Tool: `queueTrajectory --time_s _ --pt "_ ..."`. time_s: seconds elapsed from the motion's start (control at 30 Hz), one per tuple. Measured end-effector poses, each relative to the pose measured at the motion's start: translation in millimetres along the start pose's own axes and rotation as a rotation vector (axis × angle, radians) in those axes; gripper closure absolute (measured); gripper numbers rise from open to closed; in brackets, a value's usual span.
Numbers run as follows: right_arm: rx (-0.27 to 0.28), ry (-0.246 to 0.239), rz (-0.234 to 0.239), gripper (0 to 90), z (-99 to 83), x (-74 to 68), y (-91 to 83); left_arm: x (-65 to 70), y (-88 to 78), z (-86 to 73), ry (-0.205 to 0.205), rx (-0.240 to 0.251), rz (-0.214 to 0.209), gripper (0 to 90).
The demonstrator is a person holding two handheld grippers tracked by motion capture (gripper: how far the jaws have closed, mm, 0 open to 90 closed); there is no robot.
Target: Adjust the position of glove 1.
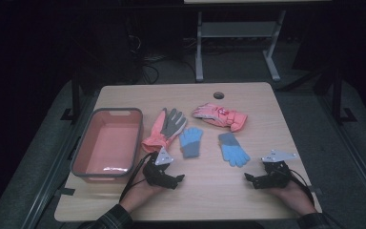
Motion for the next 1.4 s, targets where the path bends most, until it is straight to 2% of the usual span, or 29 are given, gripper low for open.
queueTrajectory --time_s 0.2,0.3,0.37,0.4,0.53,0.57,0.6,0.63,0.67,0.7,0.73,0.77,0.87,0.93,1.03,1.17,1.4 --pt "-0.009 -0.004 0.003 7.6 0.4 0.1 -0.1 0.2 -0.2 -0.2 0.002 -0.001 -0.002 12.6" --pt "-0.043 0.014 0.005 15.2 1.2 -0.5 -3.4 -0.1 -0.7 -0.6 0.012 0.001 -0.007 12.6" --pt "-0.041 0.016 0.011 15.6 2.8 -0.6 -4.5 -0.3 -0.8 -0.6 0.015 0.001 -0.007 12.6" --pt "-0.033 0.043 0.027 21.8 7.0 -1.7 -9.0 -0.4 -1.0 -0.7 0.018 -0.001 -0.008 12.6" --pt "-0.014 0.034 0.027 32.2 14.7 -1.0 -11.5 -0.1 -0.9 -0.4 0.016 0.002 -0.01 12.6" --pt "-0.009 0.035 0.031 42.7 20.6 -2.3 -12.0 0.2 -0.8 -0.2 0.013 0.006 -0.012 12.6" --pt "0.002 0.028 0.03 48.3 24.8 -2.6 -12.1 0.0 -0.8 -0.3 0.015 0.005 -0.011 12.7" --pt "0.002 0.028 0.03 48.3 24.8 -2.6 -12.1 0.0 -0.8 -0.3 0.015 0.005 -0.011 12.6" --pt "0.015 0.02 0.039 63.0 32.1 -4.8 -13.5 0.0 -0.8 -0.3 0.016 0.004 -0.011 12.7" --pt "0.015 0.02 0.039 63.0 32.1 -4.8 -13.5 0.0 -0.8 -0.3 0.016 0.004 -0.011 12.6" --pt "0.024 0.016 0.04 69.1 36.8 -5.8 -14.2 0.0 -0.8 -0.4 0.015 0.004 -0.011 12.6" --pt "0.032 0.021 0.051 80.0 45.4 -7.9 -12.5 0.0 -0.8 -0.3 0.016 0.005 -0.011 12.6" --pt "0.02 0.016 0.073 89.2 50.8 -12.4 -7.1 0.1 -0.5 -0.2 0.013 0.008 -0.01 12.7" --pt "0.014 0.023 0.091 89.7 54.8 -15.4 -2.3 0.5 -0.5 -0.2 0.01 0.007 -0.012 12.7" --pt "0.01 0.006 0.096 89.8 62.6 -16.9 6.3 0.5 -0.6 -0.3 0.01 0.007 -0.012 12.7" --pt "0.009 0.015 0.11 89.8 77.1 -17.7 19.7 0.7 -0.8 -0.3 0.008 0.005 -0.012 12.7" --pt "-0.016 0.016 0.115 89.7 90.4 -16.3 38.8 0.6 -0.7 -0.3 0.009 0.006 -0.012 12.7"
Point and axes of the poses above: each handheld gripper's, and its own axes: y roughly forward along the jaws, z roughly out of its top, x roughly to its right, the point moved 10 cm from there along y, roughly forward along the jaws, and after that the axes turned 3 degrees about z, right-handed, at the moved point
